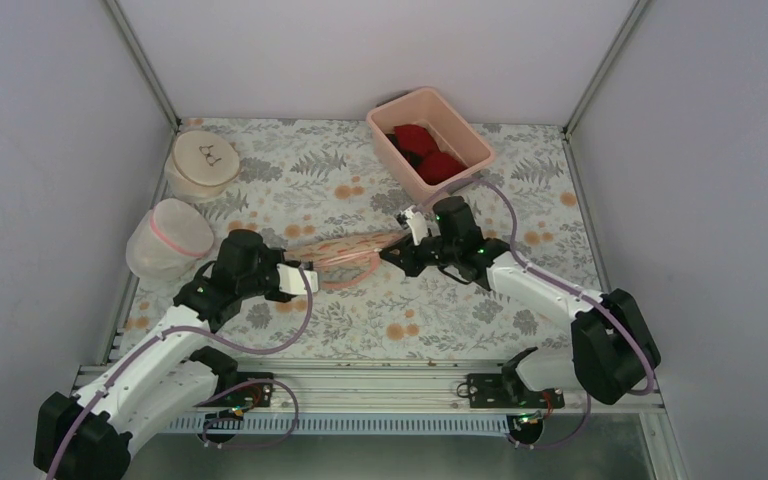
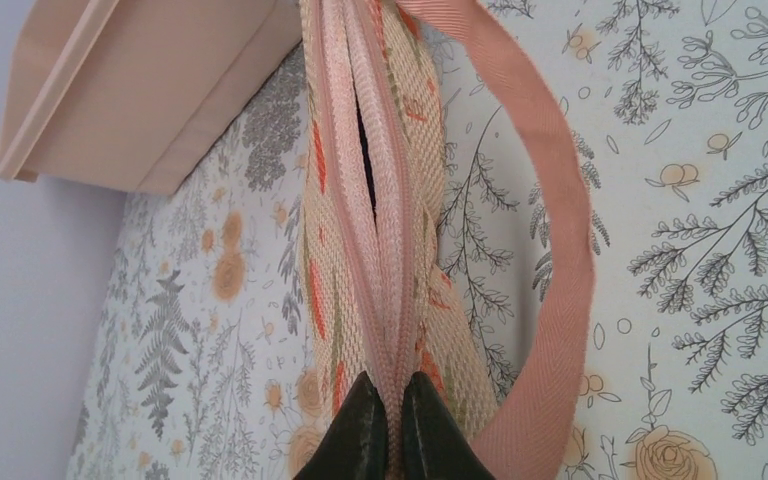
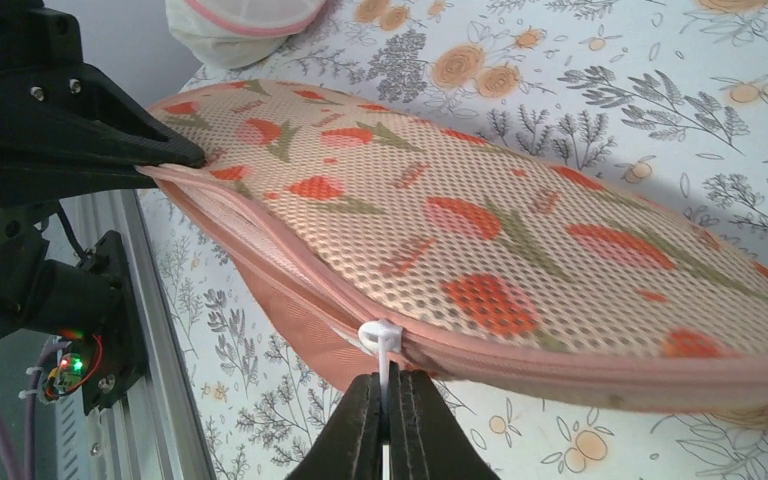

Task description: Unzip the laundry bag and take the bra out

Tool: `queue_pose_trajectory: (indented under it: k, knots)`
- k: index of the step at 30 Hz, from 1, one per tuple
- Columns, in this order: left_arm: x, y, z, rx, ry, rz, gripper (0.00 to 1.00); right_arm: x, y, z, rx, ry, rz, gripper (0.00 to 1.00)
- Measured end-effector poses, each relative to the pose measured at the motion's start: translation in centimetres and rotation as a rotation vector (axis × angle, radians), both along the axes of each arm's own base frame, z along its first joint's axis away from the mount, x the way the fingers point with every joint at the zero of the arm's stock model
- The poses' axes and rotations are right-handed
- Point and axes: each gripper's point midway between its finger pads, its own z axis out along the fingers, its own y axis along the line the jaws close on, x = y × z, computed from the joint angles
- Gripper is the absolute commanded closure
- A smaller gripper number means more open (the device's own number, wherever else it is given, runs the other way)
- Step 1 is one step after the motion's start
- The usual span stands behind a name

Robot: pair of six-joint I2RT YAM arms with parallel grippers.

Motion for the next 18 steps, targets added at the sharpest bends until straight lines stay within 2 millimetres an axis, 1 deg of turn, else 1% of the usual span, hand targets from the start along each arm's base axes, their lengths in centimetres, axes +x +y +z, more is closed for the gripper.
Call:
queue_pose_trajectory:
  k: [3,7,8,9,10,11,13,14,16,17,18]
  knots:
    - [0.1,0.2,0.0,0.01,-0.009,0.005,0.98,0.2,-0.5,-0.3,-0.01,0.008,-0.012,0.96]
    - [0.6,0.9,-0.1,0.019,-0.024,0.032,0.97,0.4,-0.7,-0.3,-0.009,0.011,-0.015,0.96]
    - [0.8,1.1,-0.3,0.022,-0.028,0.04,0.79,0.3,-0.7,-0.3,-0.006,0.012,-0.012,0.96]
    - [0.9,1.4,-0.6,0.027,-0.029,0.049,0.51,0.2,-0.5,-0.3,-0.001,0.016,-0.004,0.96]
    - [1.0,1.7,-0.9,0.034,-0.03,0.053,0.29,0.1,-0.4,-0.4,0.003,0.022,0.002,0.96]
    - [1.0,1.9,-1.3,0.041,-0.024,0.061,0.15,0.1,-0.3,-0.6,0.004,0.03,0.009,0.96]
    - [0.7,2.3,-2.0,0.056,-0.006,0.064,0.03,-0.2,0.1,-1.0,0.003,0.045,0.02,0.96]
    - [0.5,2.3,-2.2,0.062,0.004,0.055,0.0,-0.3,0.3,-1.1,0.004,0.049,0.026,0.96]
    - [-0.5,1.9,-2.2,0.059,0.041,0.007,0.0,-1.0,1.1,-1.4,0.002,0.06,0.053,0.96]
    - [-1.1,1.6,-2.0,0.056,0.057,-0.025,0.0,-1.5,1.7,-1.4,0.004,0.063,0.073,0.96]
    - [-1.8,1.1,-1.4,0.043,0.071,-0.068,0.0,-2.0,2.4,-1.3,0.005,0.065,0.096,0.96]
